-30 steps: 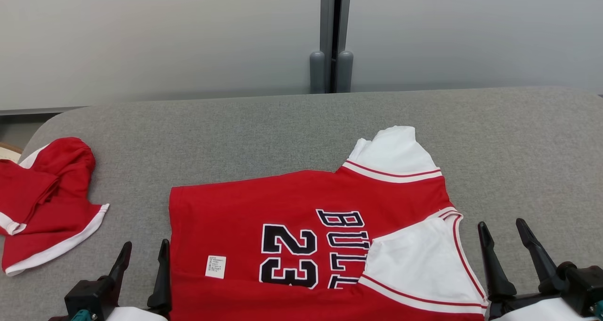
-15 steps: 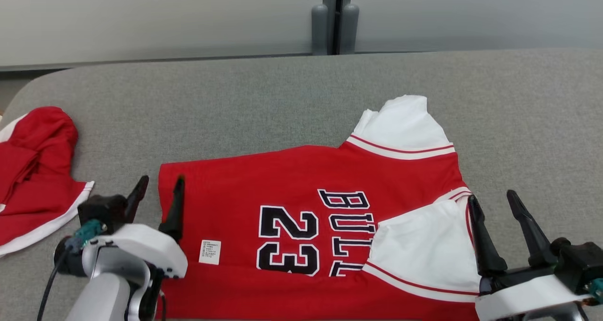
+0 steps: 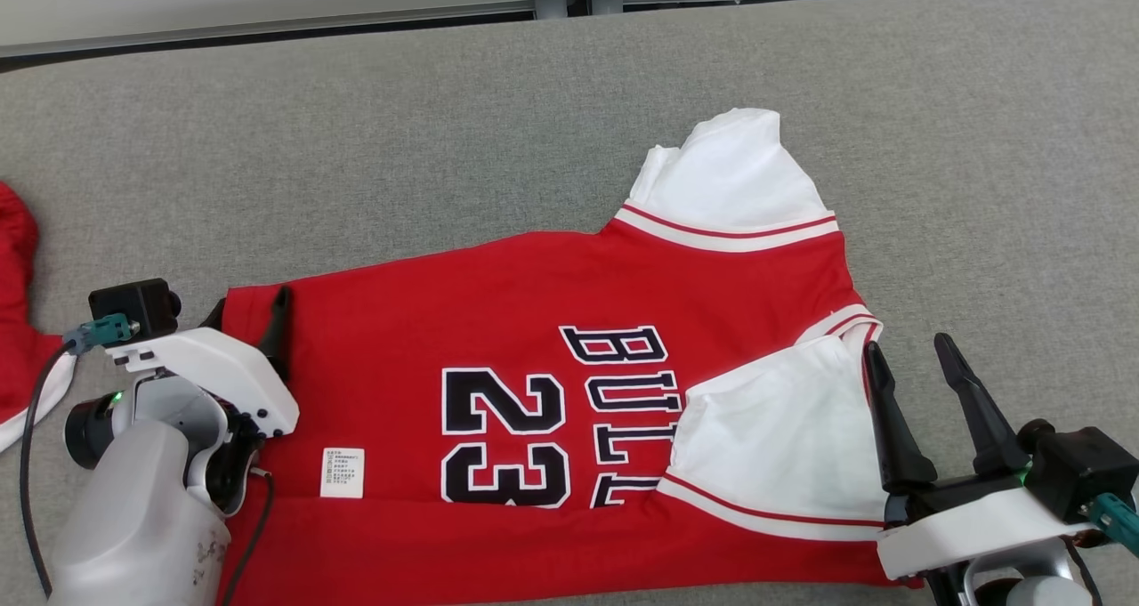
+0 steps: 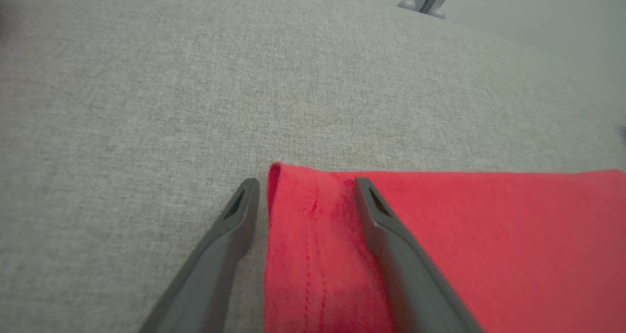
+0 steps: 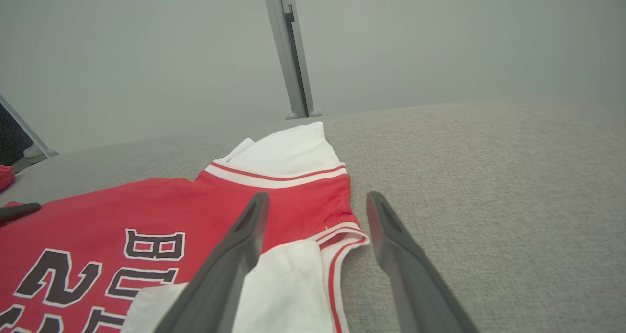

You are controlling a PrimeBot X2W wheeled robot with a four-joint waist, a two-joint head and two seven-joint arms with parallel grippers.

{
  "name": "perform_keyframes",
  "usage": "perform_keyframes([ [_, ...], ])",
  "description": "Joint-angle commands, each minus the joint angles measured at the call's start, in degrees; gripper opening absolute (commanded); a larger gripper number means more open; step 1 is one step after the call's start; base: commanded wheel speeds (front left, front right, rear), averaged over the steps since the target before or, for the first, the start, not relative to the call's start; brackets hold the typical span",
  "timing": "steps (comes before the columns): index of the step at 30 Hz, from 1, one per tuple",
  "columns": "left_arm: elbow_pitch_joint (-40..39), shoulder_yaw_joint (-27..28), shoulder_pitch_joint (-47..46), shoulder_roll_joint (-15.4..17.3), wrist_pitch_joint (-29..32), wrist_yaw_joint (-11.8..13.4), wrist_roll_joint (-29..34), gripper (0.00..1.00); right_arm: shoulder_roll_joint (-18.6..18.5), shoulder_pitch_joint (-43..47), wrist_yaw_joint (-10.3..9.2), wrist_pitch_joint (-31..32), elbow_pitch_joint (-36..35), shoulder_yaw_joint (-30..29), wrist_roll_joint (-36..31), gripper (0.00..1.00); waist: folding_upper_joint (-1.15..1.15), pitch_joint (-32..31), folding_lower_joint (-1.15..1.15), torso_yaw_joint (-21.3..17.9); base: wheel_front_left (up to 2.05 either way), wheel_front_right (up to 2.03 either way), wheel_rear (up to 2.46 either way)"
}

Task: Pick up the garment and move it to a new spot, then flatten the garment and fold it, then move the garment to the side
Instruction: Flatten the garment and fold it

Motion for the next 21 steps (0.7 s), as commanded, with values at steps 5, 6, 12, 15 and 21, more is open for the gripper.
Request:
perform_keyframes([
  [5,3.56,-1.12,-2.32,0.15,-1.64,-1.75,-0.15,0.0,-0.88,-1.48,-0.02,-0.57,1.69,-1.08,0.97,1.0,0.0,-0.42,0.0,0.22,0.0,0.0,0.0],
  [6,3.99,-1.34,-2.7,0.15,-2.01,-1.93,-0.18,0.0,-1.13,-1.77,-0.02,-0.5,2.06,-1.23,1.18,1.0,0.0,-0.53,0.0,0.33,0.0,0.0,0.0],
  [12,4.66,-2.68,-4.79,0.19,-5.05,-2.53,0.25,0.0,-4.03,-7.14,-0.02,0.02,5.67,-2.89,3.13,1.0,0.0,-0.12,0.0,1.27,0.0,0.0,0.0],
  [15,4.32,-3.31,-6.41,-0.22,-6.0,-2.67,0.51,0.0,-5.85,-11.9,-0.02,0.48,8.75,-3.31,4.44,1.0,0.0,1.32,0.0,2.19,0.0,0.0,0.0],
  [21,3.4,-5.0,-9.85,-2.18,-7.05,-2.87,0.47,0.0,-9.33,-24.57,-0.01,1.99,16.9,-2.21,7.27,1.0,0.0,5.55,0.0,5.55,0.0,0.0,0.0],
])
